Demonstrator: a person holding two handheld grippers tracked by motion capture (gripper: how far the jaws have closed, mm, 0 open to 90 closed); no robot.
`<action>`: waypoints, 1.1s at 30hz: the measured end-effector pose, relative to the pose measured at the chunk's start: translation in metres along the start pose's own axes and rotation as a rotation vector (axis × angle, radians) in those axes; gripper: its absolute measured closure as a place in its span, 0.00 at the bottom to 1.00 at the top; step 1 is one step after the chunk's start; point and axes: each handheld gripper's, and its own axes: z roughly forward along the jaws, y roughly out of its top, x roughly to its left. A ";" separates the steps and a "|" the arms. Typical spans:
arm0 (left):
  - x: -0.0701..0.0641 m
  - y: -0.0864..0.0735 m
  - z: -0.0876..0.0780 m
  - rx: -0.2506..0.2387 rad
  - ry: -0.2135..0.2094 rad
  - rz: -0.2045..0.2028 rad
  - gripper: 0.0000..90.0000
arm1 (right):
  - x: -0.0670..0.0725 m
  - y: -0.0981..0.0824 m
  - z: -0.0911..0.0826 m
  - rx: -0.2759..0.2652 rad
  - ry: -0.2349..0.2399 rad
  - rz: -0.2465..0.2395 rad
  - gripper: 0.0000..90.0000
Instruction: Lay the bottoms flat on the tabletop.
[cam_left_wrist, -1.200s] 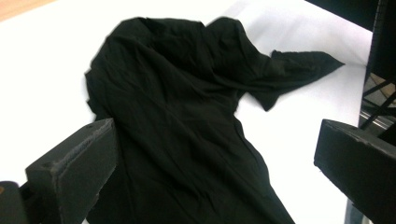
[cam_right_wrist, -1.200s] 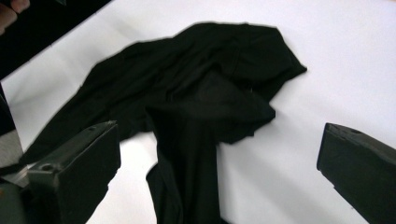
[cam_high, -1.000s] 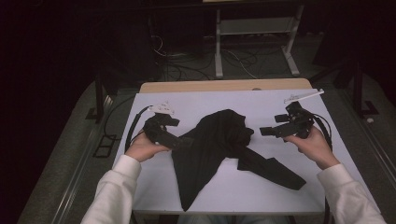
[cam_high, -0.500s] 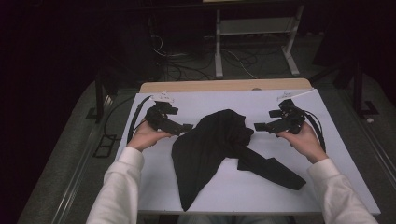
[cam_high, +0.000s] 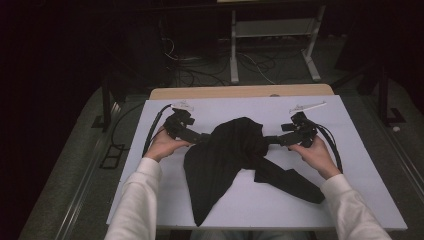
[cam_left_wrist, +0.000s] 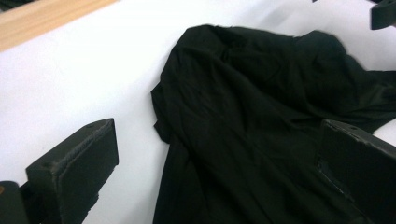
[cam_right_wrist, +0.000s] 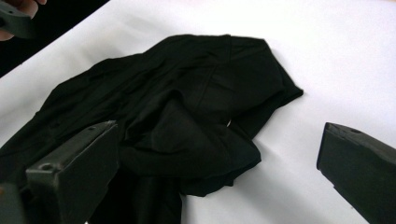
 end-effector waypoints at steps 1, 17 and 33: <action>0.001 -0.001 0.002 0.009 0.003 0.000 0.00 | 0.000 -0.001 0.001 0.001 0.000 0.000 0.00; 0.022 -0.025 0.022 0.058 -0.026 -0.122 0.07 | 0.001 -0.013 0.022 0.016 0.003 -0.002 0.10; 0.018 -0.043 0.051 0.119 -0.055 -0.117 0.62 | -0.002 -0.016 0.029 0.088 0.056 0.029 0.90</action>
